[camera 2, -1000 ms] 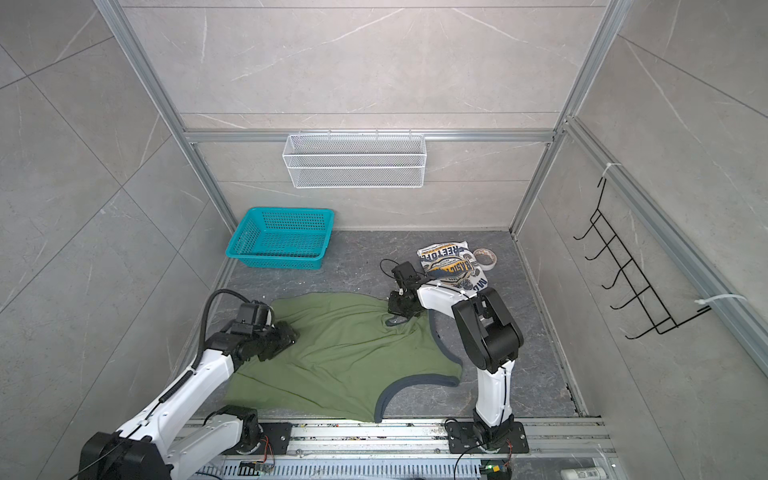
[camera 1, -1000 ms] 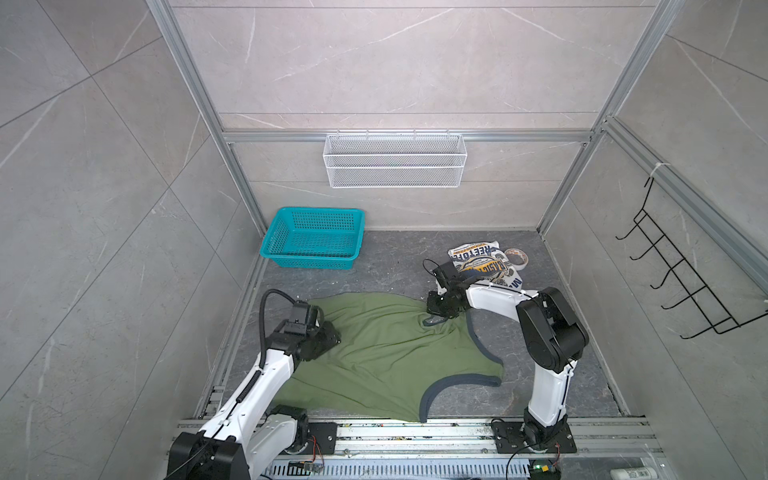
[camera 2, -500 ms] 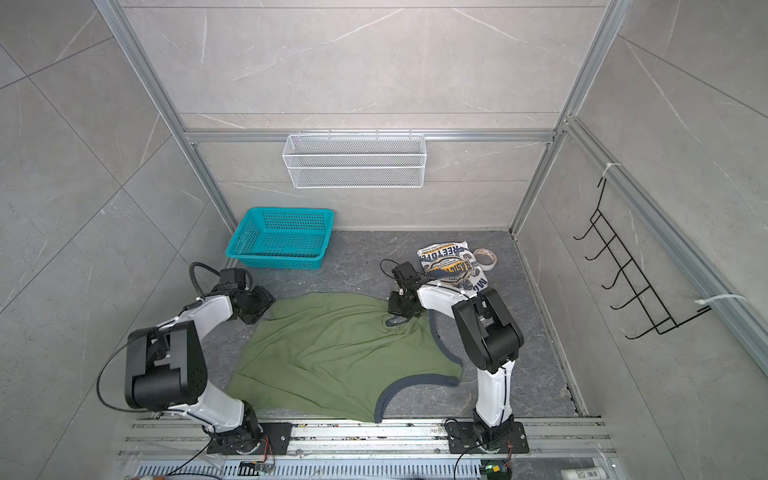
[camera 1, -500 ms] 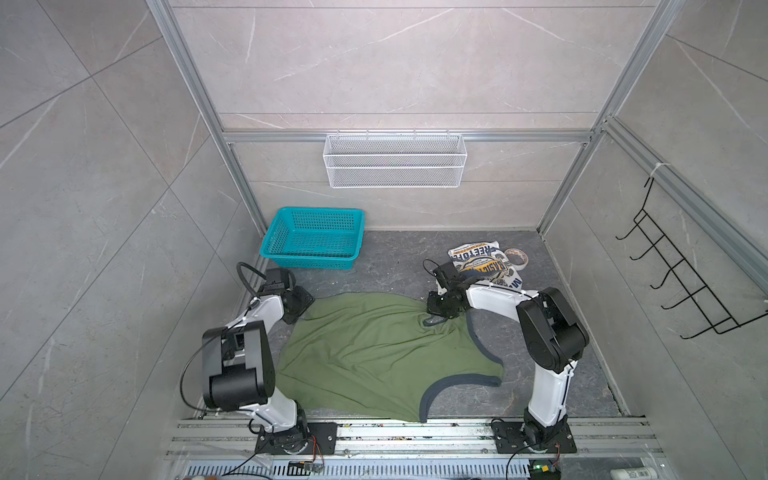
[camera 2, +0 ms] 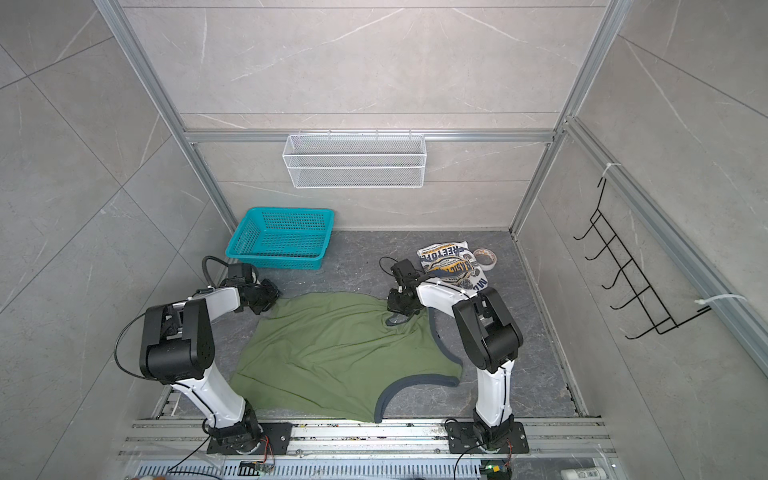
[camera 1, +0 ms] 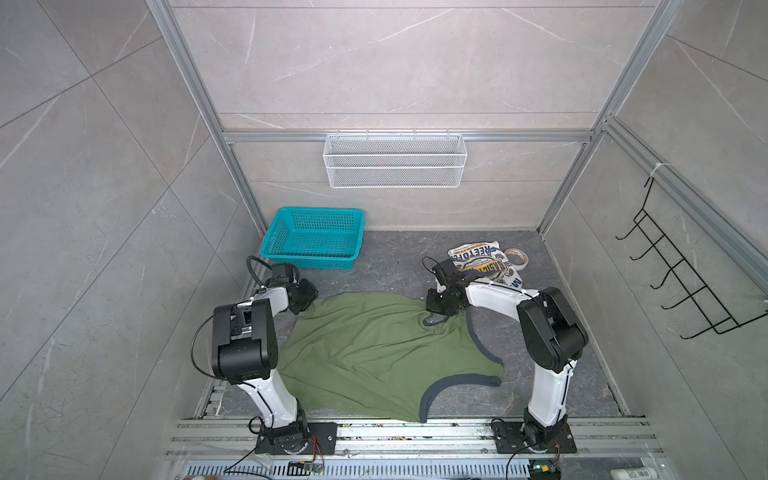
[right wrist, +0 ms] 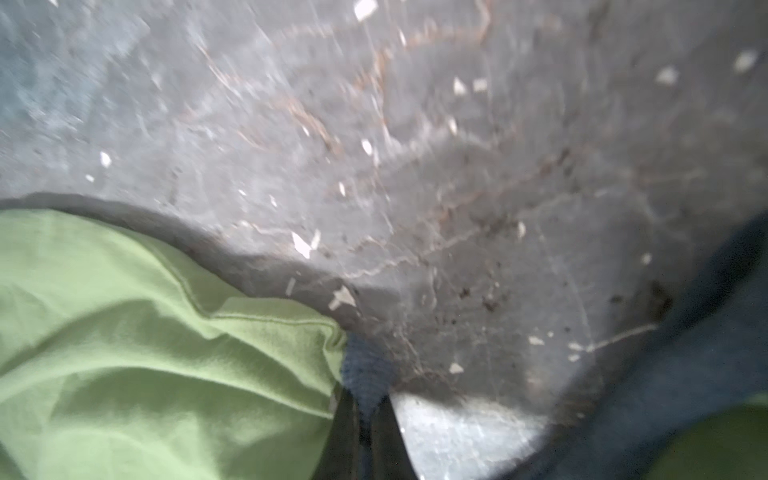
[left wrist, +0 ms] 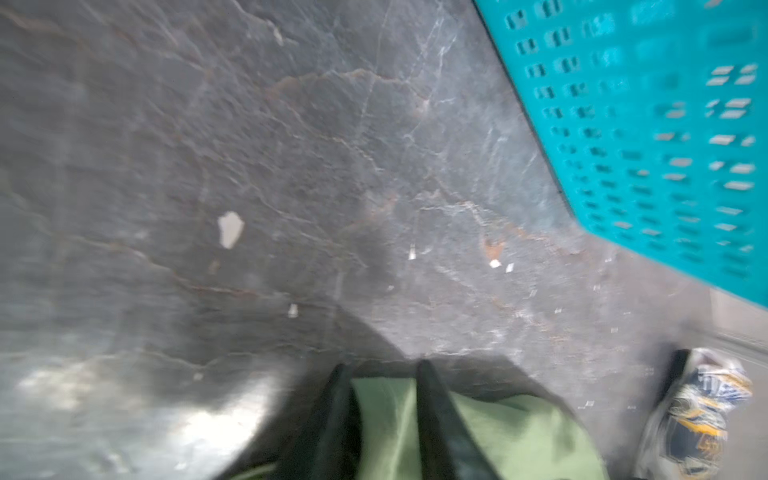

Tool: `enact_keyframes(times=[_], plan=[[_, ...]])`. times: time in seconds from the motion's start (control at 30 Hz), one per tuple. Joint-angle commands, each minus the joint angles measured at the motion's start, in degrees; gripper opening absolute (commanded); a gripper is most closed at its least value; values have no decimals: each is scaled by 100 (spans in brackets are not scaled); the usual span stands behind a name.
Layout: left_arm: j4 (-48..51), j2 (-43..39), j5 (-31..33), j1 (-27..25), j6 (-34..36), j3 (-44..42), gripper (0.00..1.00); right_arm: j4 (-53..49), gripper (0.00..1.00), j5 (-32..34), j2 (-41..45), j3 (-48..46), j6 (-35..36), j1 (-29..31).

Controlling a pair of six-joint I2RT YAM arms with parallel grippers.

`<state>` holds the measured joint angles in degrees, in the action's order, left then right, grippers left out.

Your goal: Fold and stack the tank tops

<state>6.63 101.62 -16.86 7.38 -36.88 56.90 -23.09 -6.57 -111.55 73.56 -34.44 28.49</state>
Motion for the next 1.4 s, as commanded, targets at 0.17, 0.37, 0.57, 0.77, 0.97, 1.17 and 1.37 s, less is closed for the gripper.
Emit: enact_keyframes(times=[0.17,0.37,0.57,0.77,0.97,1.17,1.37], plan=[[-682,-438,-194,76,-45,-74,1,-551,0,267,-374,1205,296,32],[-1081,-1733,-396,44,-284,-899,0,-715,0,230,-8,1081,297,34],[-210,-4222,-40,-551,-708,-2551,0,-232,0,102,1059,-575,172,156],[2312,-6558,648,-1343,-1379,-3623,3,96,0,167,1782,-2045,-25,235],[3090,-6755,464,-1599,-1893,-3683,37,242,0,355,1771,-2536,-146,245],[2979,-6011,1215,-1608,-1089,-2459,59,305,0,456,1643,-2369,-149,249],[2822,-4220,1106,-1608,-538,-1683,55,205,0,454,1662,-2129,-91,245]])
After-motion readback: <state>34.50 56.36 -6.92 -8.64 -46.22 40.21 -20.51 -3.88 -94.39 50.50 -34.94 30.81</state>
